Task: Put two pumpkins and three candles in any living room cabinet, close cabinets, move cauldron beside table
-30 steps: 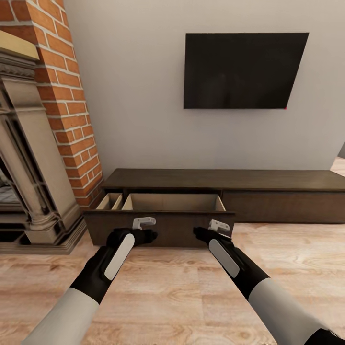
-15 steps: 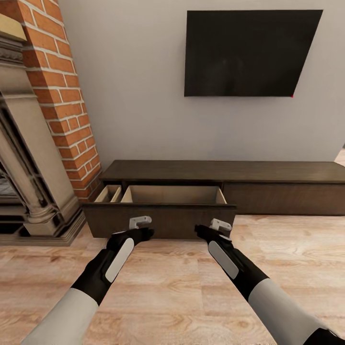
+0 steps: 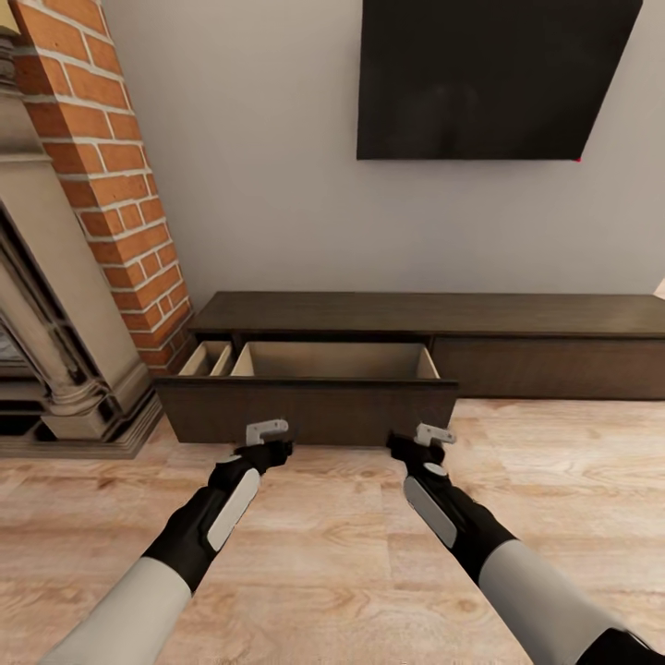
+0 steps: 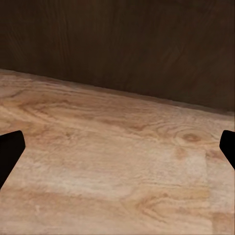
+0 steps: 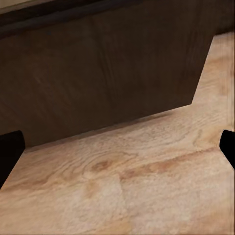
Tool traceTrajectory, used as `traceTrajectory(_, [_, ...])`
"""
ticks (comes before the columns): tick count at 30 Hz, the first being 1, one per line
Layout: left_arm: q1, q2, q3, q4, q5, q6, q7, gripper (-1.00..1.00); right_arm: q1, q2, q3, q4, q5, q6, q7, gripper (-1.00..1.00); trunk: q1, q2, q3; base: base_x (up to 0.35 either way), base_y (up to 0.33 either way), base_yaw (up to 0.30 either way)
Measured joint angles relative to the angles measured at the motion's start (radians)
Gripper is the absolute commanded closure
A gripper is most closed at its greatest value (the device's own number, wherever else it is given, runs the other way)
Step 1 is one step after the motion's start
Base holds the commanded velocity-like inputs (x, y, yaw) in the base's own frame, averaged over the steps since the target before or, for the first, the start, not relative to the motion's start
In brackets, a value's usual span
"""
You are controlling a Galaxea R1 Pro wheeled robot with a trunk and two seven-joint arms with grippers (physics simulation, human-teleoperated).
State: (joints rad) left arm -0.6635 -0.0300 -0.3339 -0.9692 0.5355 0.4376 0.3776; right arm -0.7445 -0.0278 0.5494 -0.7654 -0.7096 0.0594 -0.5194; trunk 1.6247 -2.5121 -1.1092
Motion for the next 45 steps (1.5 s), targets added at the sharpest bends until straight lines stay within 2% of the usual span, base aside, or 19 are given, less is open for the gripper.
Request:
traceTrajectory(4, [0.0, -0.007, -0.022, 0.036, -0.055, -0.042, -0.002, -1.0, 0.0, 0.0, -0.001, 0.045, 0.037, -0.035, 0.001, -1.0, 0.002, -0.001, -0.015, 0.0, 0.0, 0.0])
traceTrajectory(6, [0.0, -0.008, -0.03, 0.043, -0.072, -0.06, -0.002, -1.0, 0.0, 0.0, -0.001, 0.064, 0.045, -0.048, 0.002, -1.0, 0.003, -0.001, -0.023, 0.0, 0.0, 0.0])
traceTrajectory(16, [0.0, -0.009, -0.041, 0.046, -0.078, -0.135, -0.002, -1.0, 0.0, 0.0, -0.001, 0.139, 0.055, -0.122, 0.105, -1.0, 0.007, -0.004, -0.062, 0.0, 0.0, 0.0])
traceTrajectory(20, [0.0, -0.007, -0.064, 0.046, -0.077, -0.149, -0.004, -1.0, 0.0, 0.0, -0.001, 0.144, 0.059, -0.128, 0.133, -1.0, 0.009, -0.005, -0.077, 0.0, 0.0, 0.0])
traceTrajectory(24, [0.0, -0.005, -0.083, 0.046, -0.079, -0.164, -0.036, -1.0, 0.0, 0.001, -0.002, 0.144, 0.107, -0.143, 0.145, -1.0, 0.011, -0.006, -0.093, 0.0, 0.0, 0.0])
traceTrajectory(31, [0.0, -0.002, -0.084, 0.045, -0.077, -0.167, -0.068, -1.0, 0.0, 0.0, -0.003, 0.144, 0.125, -0.148, 0.159, -1.0, 0.011, -0.006, -0.093, 0.0, 0.0, 0.0])
traceTrajectory(45, [0.0, -0.003, -0.074, 0.046, -0.066, -0.165, -0.07, -1.0, 0.0, 0.0, -0.005, 0.145, 0.122, -0.148, 0.163, -1.0, 0.01, -0.006, -0.093, 0.165, 0.083, 0.0])
